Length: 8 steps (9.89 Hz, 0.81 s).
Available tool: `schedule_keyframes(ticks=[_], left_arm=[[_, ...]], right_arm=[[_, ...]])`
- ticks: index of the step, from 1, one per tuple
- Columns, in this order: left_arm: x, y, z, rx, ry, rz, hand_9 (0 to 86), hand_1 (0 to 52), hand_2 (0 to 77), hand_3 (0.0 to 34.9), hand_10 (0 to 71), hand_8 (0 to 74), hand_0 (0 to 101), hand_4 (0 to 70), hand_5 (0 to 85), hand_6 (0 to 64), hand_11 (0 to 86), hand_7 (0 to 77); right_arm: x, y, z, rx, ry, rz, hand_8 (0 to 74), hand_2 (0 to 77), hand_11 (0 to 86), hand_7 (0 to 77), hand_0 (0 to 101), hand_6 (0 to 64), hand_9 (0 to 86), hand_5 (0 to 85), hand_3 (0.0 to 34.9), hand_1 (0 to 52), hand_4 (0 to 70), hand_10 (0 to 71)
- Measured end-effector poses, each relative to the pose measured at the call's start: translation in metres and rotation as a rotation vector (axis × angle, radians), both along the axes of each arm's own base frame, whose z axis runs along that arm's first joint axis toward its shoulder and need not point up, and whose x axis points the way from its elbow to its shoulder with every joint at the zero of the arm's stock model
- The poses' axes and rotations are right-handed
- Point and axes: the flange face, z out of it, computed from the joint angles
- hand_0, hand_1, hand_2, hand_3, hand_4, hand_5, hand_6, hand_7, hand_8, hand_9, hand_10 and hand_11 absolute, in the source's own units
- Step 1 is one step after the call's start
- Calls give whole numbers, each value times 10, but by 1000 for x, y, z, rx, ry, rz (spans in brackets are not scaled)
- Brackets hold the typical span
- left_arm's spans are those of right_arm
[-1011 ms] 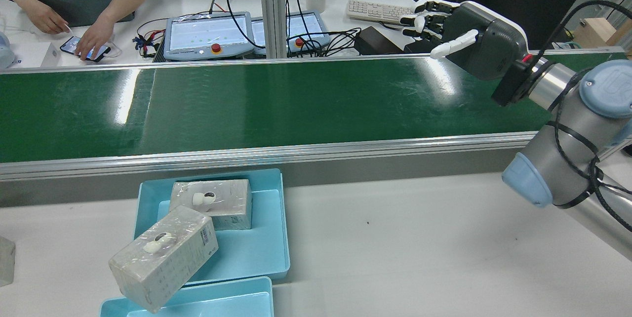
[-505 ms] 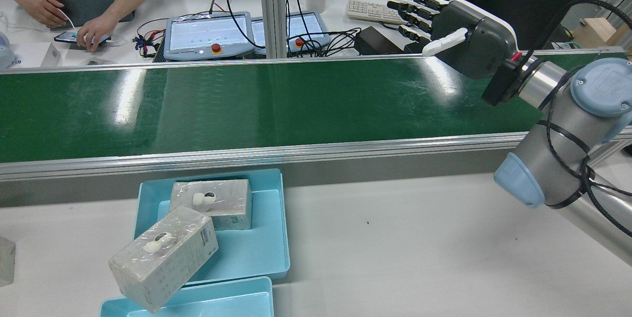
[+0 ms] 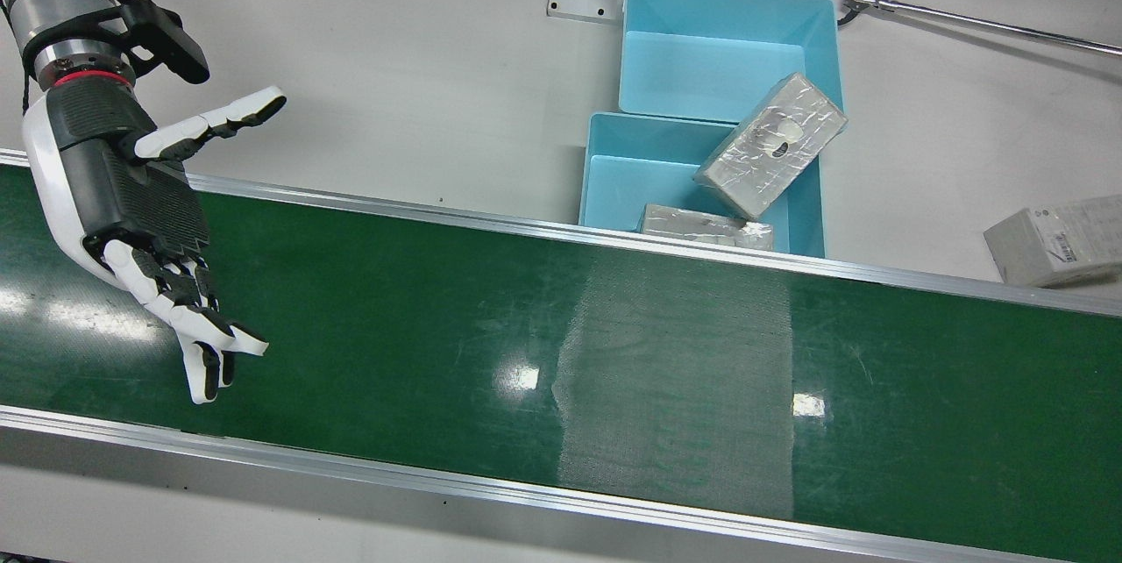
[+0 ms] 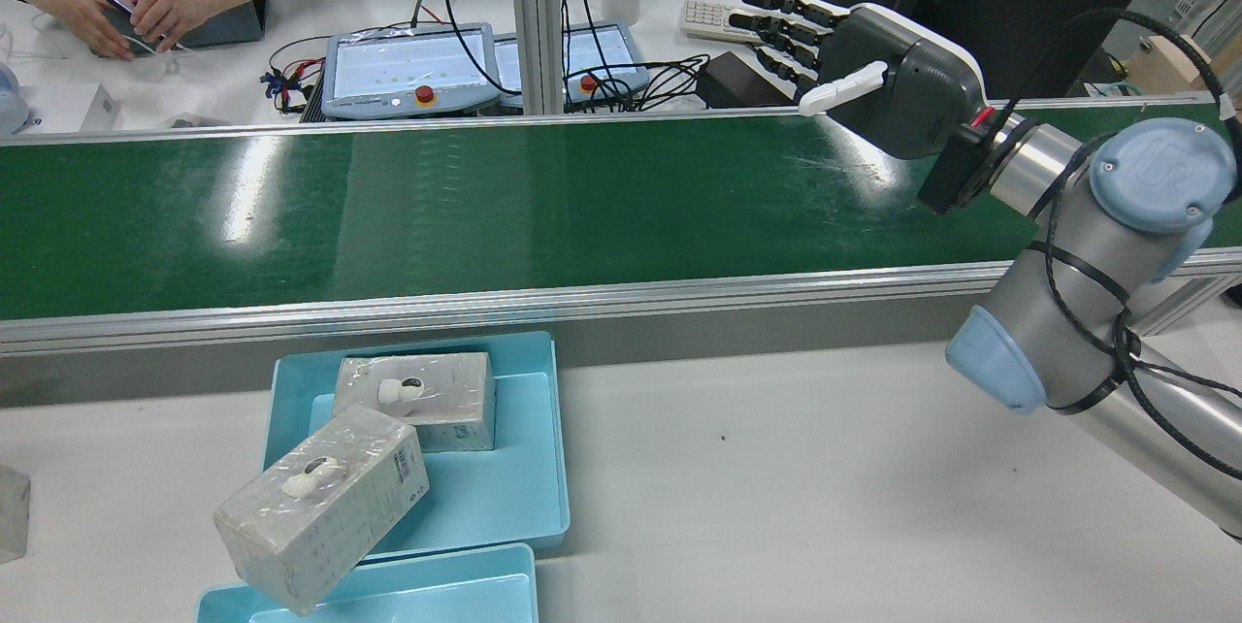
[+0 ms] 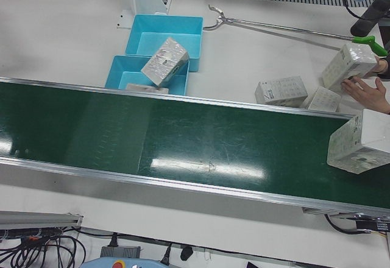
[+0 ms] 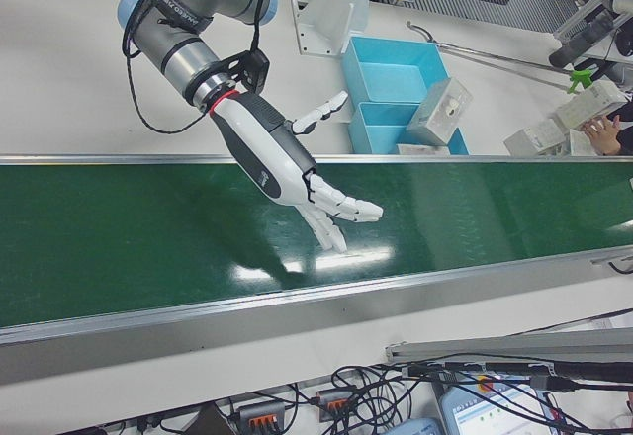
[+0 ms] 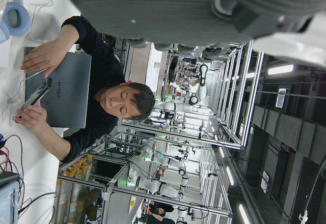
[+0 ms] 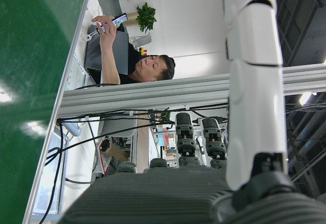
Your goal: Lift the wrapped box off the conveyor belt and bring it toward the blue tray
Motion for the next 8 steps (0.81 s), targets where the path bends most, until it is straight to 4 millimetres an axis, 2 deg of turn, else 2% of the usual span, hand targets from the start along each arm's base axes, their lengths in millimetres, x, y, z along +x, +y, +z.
schedule_keyframes(ticks=[2, 4, 8], left_arm=[[0, 0, 0, 0, 0, 0, 5, 0, 11, 0, 5, 5, 0, 0, 11, 0, 0, 5], [0, 0, 0, 0, 0, 0, 5, 0, 11, 0, 5, 5, 0, 0, 11, 0, 0, 5], [0, 0, 0, 0, 0, 0, 5, 0, 5, 0, 5, 5, 0, 0, 11, 0, 5, 5]], right_arm=[[2, -3, -8, 5, -23, 2, 0, 87, 16, 180, 502, 49, 16, 158, 22, 164, 136, 0], [4, -3, -7, -4, -40, -2, 0, 104, 16, 180, 502, 49, 16, 164, 18, 164, 136, 0], [5, -1, -1, -24, -56, -12, 0, 109, 16, 196, 503, 71, 16, 175, 18, 169, 180, 0]])
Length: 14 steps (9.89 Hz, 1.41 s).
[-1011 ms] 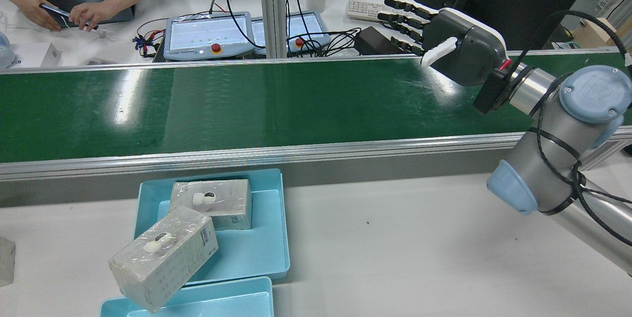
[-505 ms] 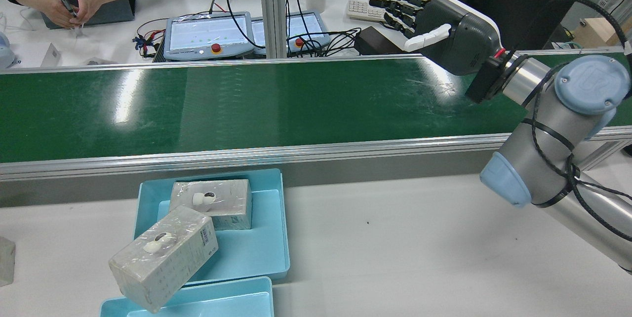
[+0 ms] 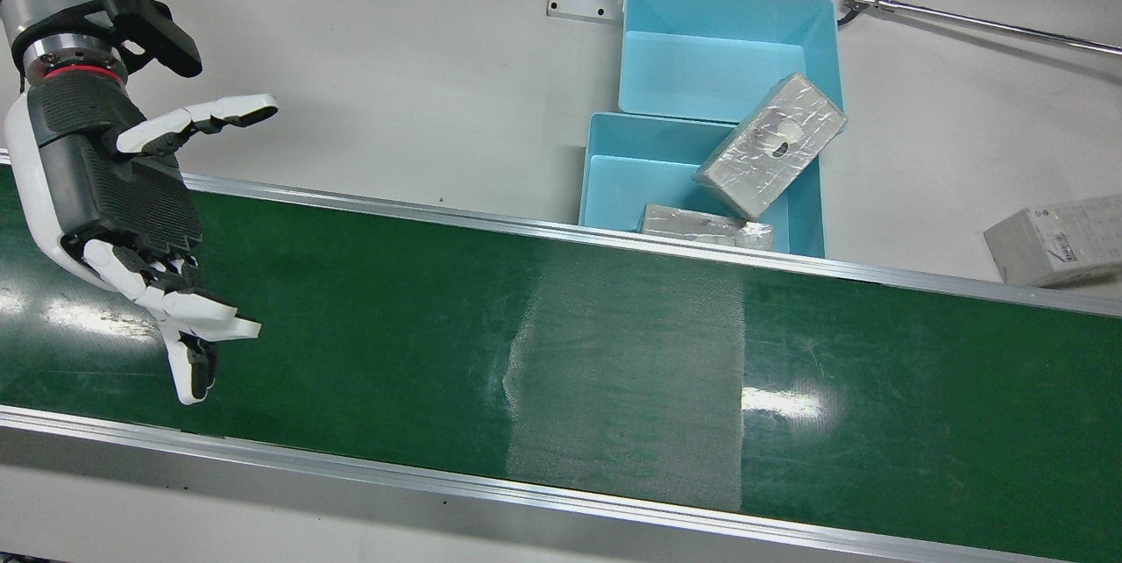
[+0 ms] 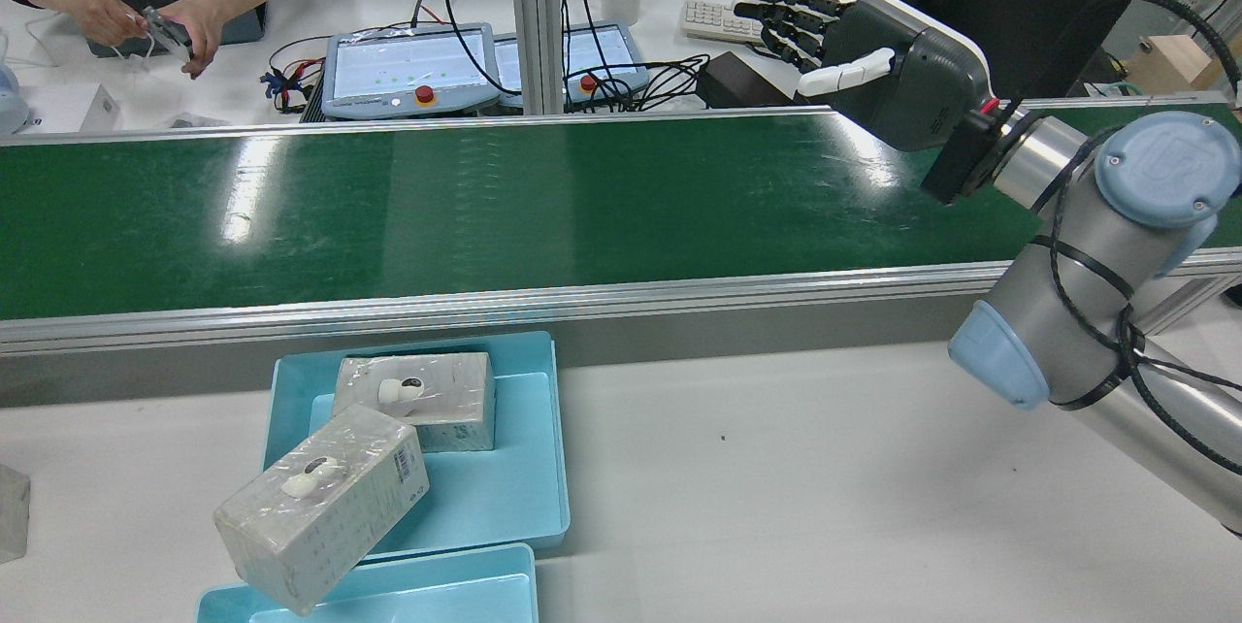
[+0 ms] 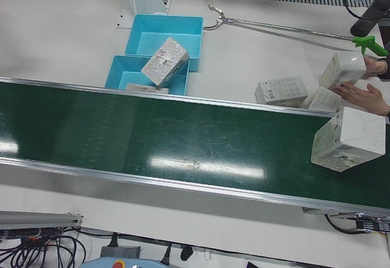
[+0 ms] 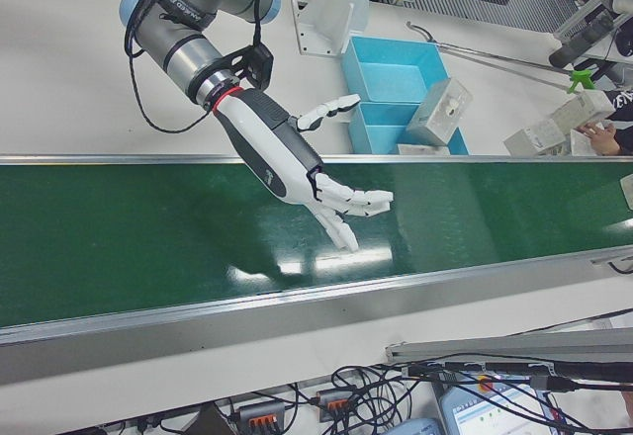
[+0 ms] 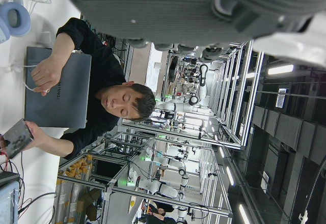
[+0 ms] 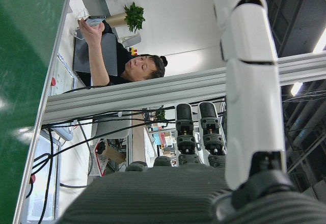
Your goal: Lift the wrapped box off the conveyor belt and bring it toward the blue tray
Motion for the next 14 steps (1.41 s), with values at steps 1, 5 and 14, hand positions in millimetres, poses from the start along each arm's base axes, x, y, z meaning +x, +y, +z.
schedule_keyframes(ticks=[1, 5, 14], left_arm=[[0, 0, 0, 0, 0, 0, 5, 0, 5, 0, 5, 5, 0, 0, 11, 0, 0, 5], [0, 0, 0, 0, 0, 0, 5, 0, 11, 0, 0, 5, 0, 0, 11, 0, 0, 5], [0, 0, 0, 0, 0, 0, 5, 0, 5, 0, 0, 5, 0, 0, 11, 0, 5, 5]], right_arm=[[-1, 0, 0, 0, 2, -1, 11, 114, 16, 207, 505, 76, 33, 175, 19, 169, 191, 0], [-4, 0, 3, -1, 11, -1, 11, 114, 16, 218, 502, 76, 27, 175, 16, 169, 191, 0], [-6, 0, 0, 8, 8, -3, 11, 125, 27, 218, 495, 82, 27, 175, 20, 153, 196, 0]])
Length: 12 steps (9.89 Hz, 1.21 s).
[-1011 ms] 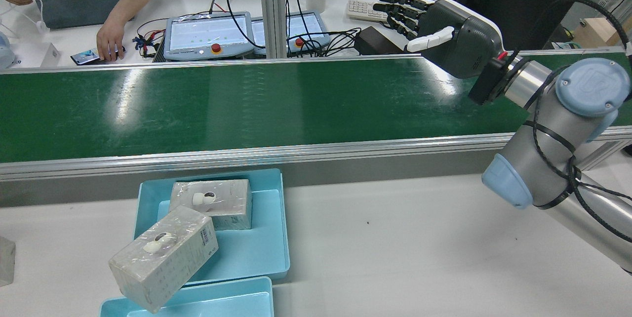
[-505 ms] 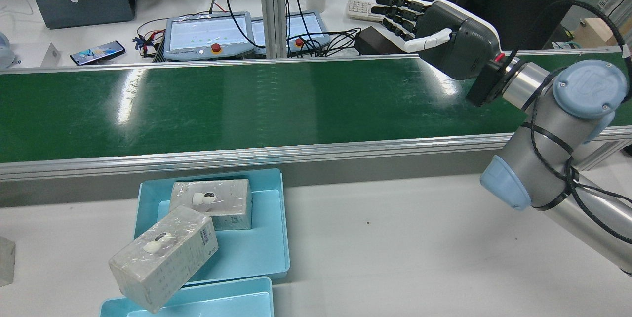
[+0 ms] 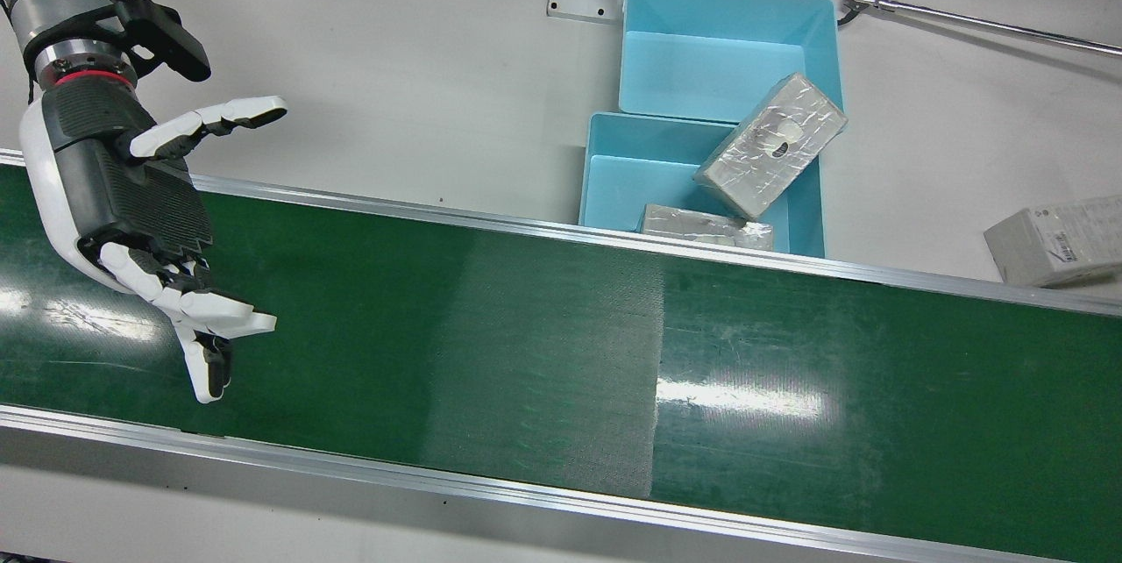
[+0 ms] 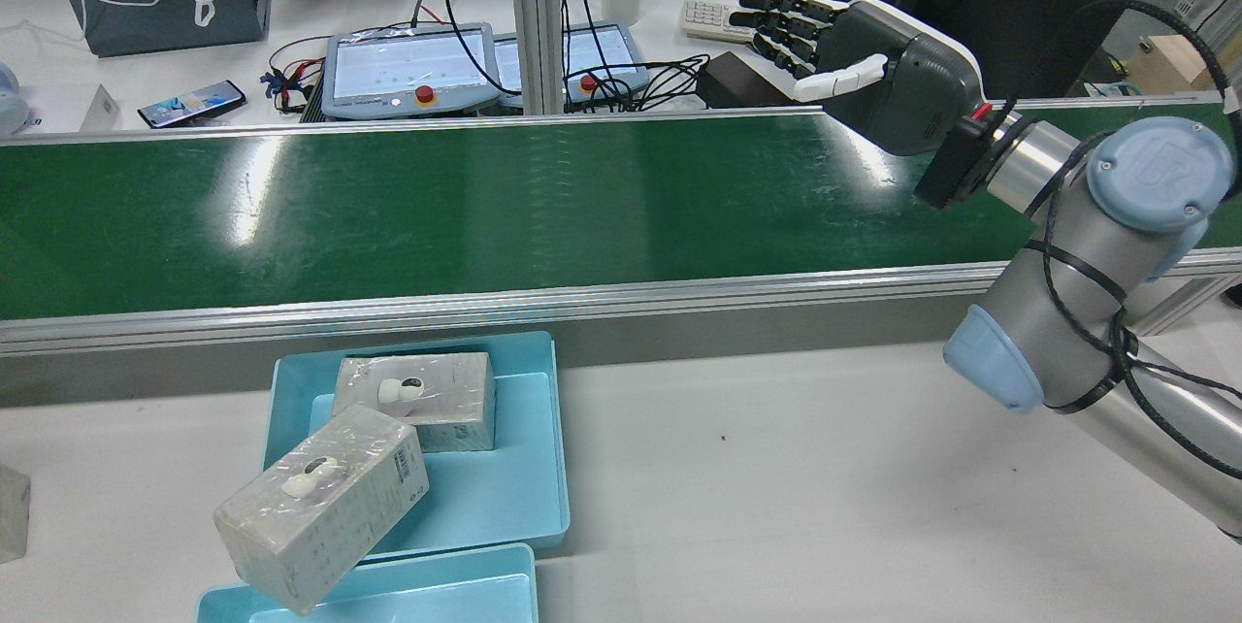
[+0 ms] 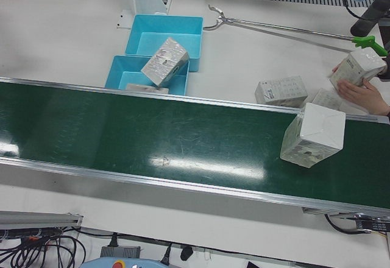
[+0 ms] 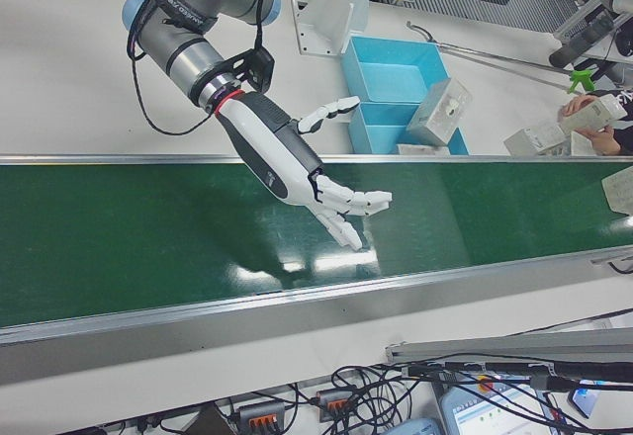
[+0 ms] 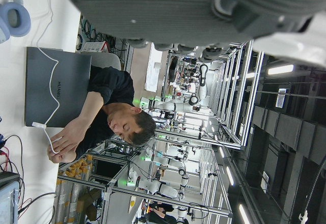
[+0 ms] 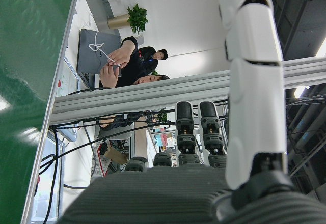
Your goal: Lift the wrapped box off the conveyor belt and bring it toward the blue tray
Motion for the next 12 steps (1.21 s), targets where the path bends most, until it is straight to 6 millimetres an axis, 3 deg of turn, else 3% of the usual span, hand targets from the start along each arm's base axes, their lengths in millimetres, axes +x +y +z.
schedule_keyframes(ticks=[8, 12], left_arm=[[0, 0, 0, 0, 0, 0, 0, 0, 5, 0, 5, 5, 0, 0, 11, 0, 0, 5], [0, 0, 0, 0, 0, 0, 5, 0, 11, 0, 0, 5, 0, 0, 11, 0, 5, 5]], right_arm=[[-1, 0, 2, -3, 3, 0, 11, 120, 22, 229, 492, 87, 33, 180, 19, 142, 202, 0], [-6, -4, 12, -15, 17, -2, 11, 120, 22, 229, 485, 87, 33, 175, 19, 142, 191, 5]])
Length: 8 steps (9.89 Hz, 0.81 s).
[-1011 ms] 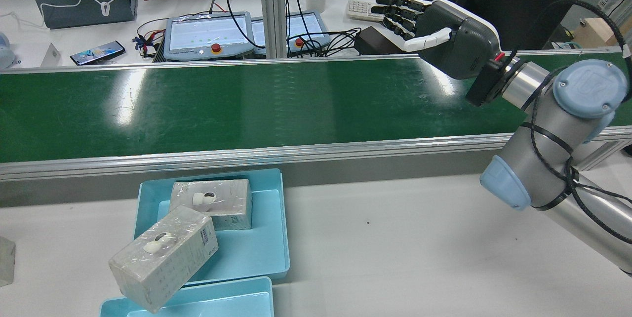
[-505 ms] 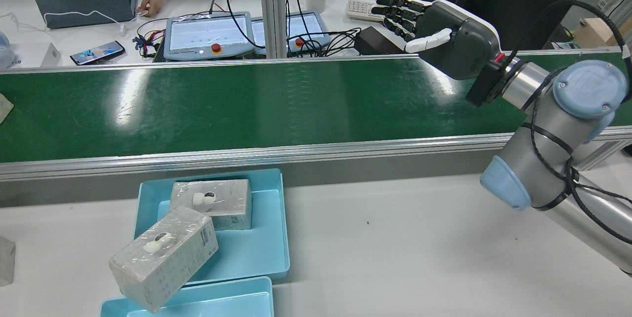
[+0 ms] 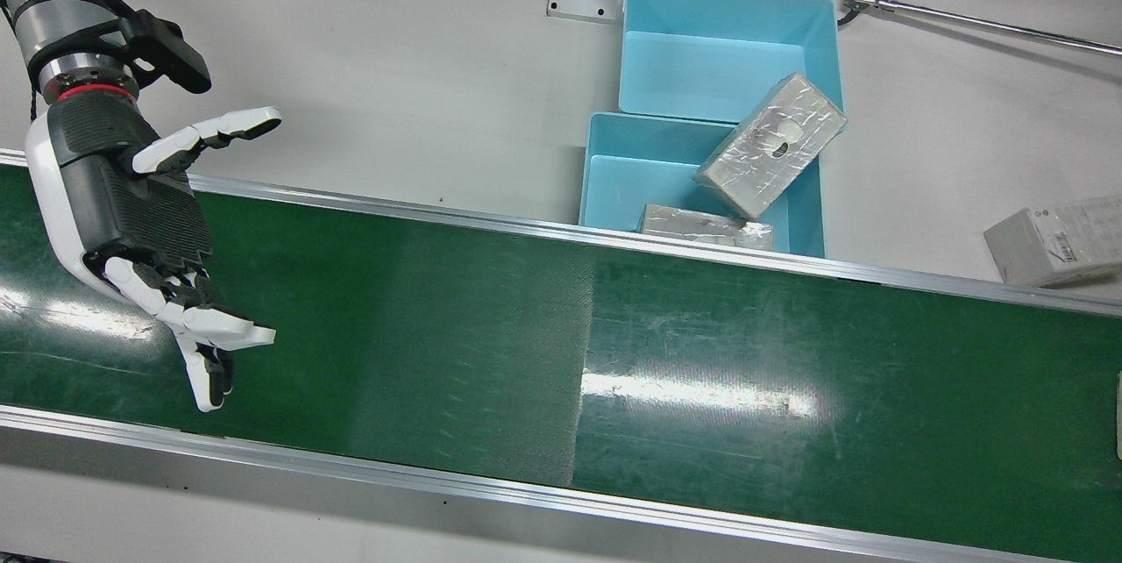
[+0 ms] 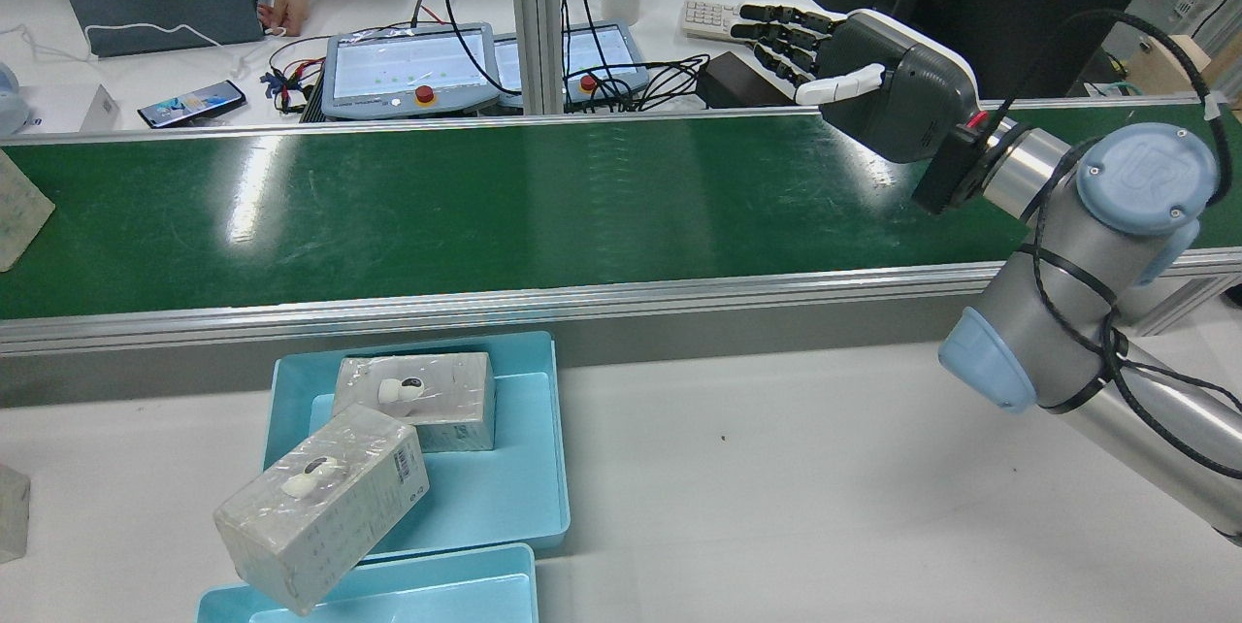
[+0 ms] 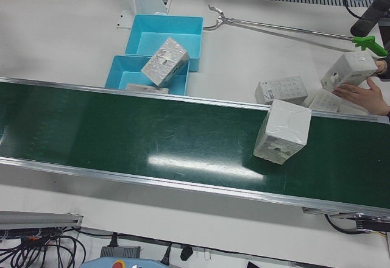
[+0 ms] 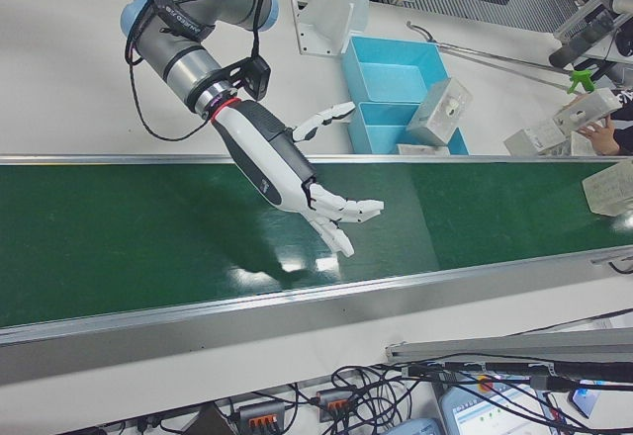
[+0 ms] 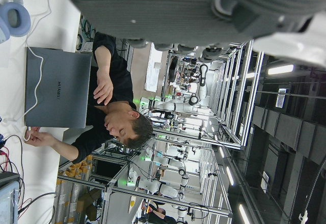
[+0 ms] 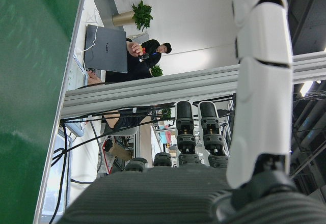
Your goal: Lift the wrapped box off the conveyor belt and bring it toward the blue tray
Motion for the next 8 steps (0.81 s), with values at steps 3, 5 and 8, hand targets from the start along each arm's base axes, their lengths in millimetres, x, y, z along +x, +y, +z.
schedule_keyframes(ticks=[3, 5, 8], left_arm=[[0, 0, 0, 0, 0, 0, 0, 0, 11, 0, 0, 5, 0, 0, 11, 0, 5, 5], [0, 0, 0, 0, 0, 0, 0, 0, 5, 0, 5, 5, 0, 0, 11, 0, 0, 5], [0, 0, 0, 0, 0, 0, 5, 0, 11, 0, 5, 5, 0, 0, 11, 0, 0, 5]], right_arm=[[-4, 1, 0, 1, 0, -6, 11, 120, 22, 218, 485, 87, 33, 175, 16, 142, 196, 5], [-4, 1, 0, 0, -2, -7, 11, 120, 33, 218, 486, 87, 33, 175, 18, 142, 196, 5], [-4, 1, 0, 0, -3, -8, 11, 120, 22, 218, 486, 76, 33, 175, 18, 142, 196, 5]])
